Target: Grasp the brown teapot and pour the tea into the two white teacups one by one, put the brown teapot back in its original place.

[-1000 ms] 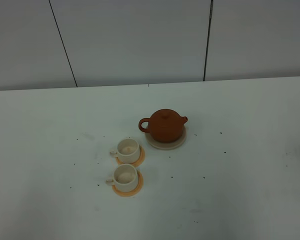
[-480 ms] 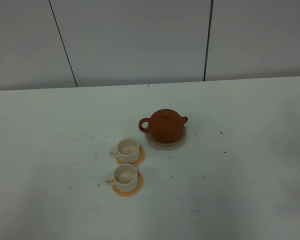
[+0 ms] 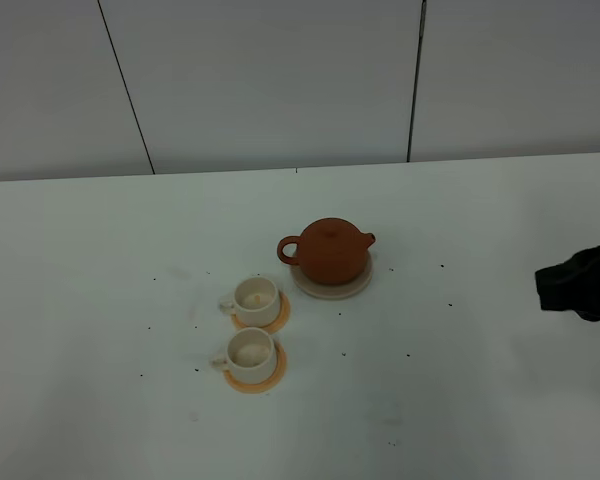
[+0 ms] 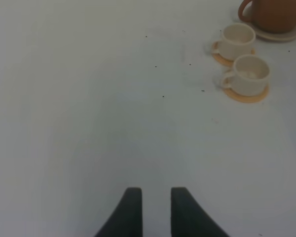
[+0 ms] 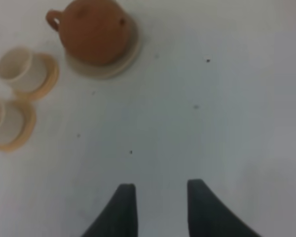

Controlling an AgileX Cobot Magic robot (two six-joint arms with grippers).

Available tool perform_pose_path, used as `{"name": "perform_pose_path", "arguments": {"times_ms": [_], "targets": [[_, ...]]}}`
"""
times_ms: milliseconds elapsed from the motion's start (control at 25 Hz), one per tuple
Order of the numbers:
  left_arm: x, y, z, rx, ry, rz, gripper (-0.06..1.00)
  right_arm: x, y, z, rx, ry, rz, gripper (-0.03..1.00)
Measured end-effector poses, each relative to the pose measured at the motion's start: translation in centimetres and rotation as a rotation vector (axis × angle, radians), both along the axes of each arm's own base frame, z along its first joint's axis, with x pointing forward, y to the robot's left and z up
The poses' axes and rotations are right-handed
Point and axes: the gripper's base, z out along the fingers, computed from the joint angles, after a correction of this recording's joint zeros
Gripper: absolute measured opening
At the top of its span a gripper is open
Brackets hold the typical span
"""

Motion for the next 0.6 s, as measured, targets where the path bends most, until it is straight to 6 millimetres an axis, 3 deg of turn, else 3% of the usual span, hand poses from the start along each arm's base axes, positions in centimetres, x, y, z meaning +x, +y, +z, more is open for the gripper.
{"name": "perform_pose_path", "arguments": {"times_ms": [360, 600], "targets": [[0.0, 0.0, 0.0, 0.0, 0.0, 0.0, 0.22, 7.9, 1.8, -1.1, 0.065, 0.128, 0.05, 0.24], [0.0, 0.0, 0.0, 0.0, 0.0, 0.0, 0.22, 12.2, 5.2, -0.3, 0.077, 0.095, 0.135, 0.24]]}}
